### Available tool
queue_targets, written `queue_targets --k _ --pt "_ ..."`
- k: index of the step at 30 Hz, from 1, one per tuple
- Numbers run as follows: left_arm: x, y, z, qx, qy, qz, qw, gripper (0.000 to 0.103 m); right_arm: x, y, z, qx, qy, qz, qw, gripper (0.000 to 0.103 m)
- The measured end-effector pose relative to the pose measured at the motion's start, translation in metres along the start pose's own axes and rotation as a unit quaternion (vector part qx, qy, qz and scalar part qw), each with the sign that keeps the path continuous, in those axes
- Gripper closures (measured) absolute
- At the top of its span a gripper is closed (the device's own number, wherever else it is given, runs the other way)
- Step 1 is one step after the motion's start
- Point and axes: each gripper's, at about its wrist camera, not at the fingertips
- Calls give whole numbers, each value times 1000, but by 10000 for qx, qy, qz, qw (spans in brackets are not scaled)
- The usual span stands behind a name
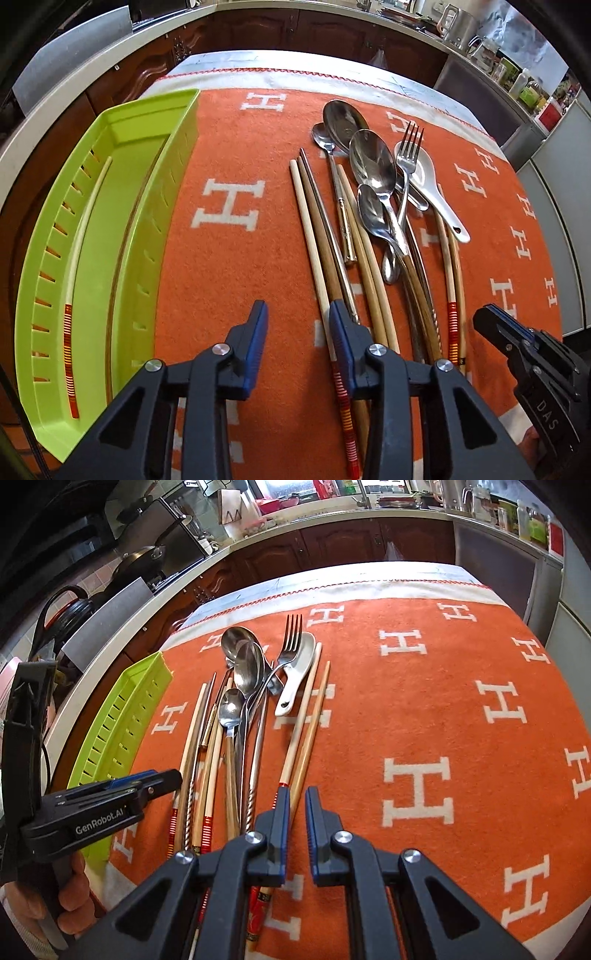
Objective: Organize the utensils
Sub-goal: 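Grasp a wooden chopstick with the left tool while the right tool grasps a red-banded chopstick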
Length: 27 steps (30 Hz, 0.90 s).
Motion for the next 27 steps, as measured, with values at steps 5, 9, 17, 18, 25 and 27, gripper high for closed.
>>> queue_targets --k 5,9,17,18,25,27 --pt "3 4 -5 -35 59 -209 9998 60 0 3 1 66 0 0 10000 95" --pt "5 15 -4 128 138 -623 9979 60 0 6 3 136 -8 6 9999 95" --pt "1 18 7 206 318 -537 9978 89 -3 5 2 147 39 68 9999 95" --pt "1 20 9 264 334 -524 9977 97 -3 4 2 157 33 58 9999 95" --pt "-3 9 14 121 354 -175 9991 100 3 -1 -2 172 -98 18 9998 95" --pt "-10 5 14 108 414 -117 9990 100 7 -3 -4 169 -155 82 9997 95"
Point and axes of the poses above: each gripper's, at about its wrist camera, not at the fingertips, and x roughly the way its jaws point, y to its right, z to its underside, and after that the axes turned 12 degrees about -y, right-handed
